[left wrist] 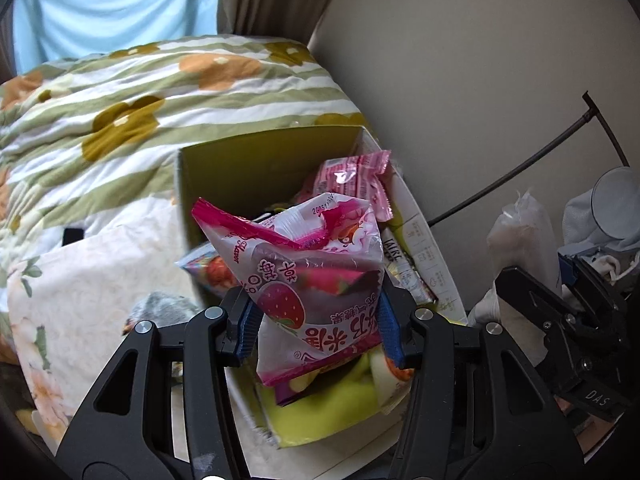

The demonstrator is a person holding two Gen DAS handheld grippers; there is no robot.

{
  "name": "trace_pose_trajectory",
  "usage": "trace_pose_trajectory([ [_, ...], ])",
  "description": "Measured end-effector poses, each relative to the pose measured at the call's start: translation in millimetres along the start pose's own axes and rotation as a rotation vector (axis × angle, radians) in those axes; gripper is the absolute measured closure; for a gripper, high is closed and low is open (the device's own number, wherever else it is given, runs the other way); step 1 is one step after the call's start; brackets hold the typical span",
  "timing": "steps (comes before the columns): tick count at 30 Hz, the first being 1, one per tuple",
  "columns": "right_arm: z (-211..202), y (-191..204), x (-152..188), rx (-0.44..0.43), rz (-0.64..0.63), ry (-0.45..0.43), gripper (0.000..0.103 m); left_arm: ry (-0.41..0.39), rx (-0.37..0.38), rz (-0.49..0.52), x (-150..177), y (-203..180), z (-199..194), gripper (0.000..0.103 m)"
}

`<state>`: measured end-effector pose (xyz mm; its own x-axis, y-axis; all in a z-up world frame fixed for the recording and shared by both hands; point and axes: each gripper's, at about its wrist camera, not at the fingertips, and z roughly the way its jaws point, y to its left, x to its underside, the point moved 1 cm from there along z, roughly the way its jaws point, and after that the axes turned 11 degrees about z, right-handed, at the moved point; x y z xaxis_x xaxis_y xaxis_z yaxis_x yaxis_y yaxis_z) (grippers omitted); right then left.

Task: Organize snacks
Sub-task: 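Carry both items over the box and open both tools to drop them in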

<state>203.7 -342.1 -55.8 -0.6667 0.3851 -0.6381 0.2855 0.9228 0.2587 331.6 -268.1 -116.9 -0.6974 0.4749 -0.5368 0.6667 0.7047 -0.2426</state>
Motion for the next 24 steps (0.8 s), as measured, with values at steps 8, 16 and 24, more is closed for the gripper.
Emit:
trace_pose_trajectory([
  [8,9,-44,-9,-0.014,0.022,0.043,0.045,0.061,-0.07,0.028,-13,-39,42,0.012],
  [16,16,-48,-8,-0.063,0.034,0.053,0.045,0.016,-0.141,-0.036,14,-7,10,0.0],
  [24,48,-35,-31,-0.1,0.019,0.097,0.044,-0.005,-0.206,-0.111,44,23,-25,0.0],
])
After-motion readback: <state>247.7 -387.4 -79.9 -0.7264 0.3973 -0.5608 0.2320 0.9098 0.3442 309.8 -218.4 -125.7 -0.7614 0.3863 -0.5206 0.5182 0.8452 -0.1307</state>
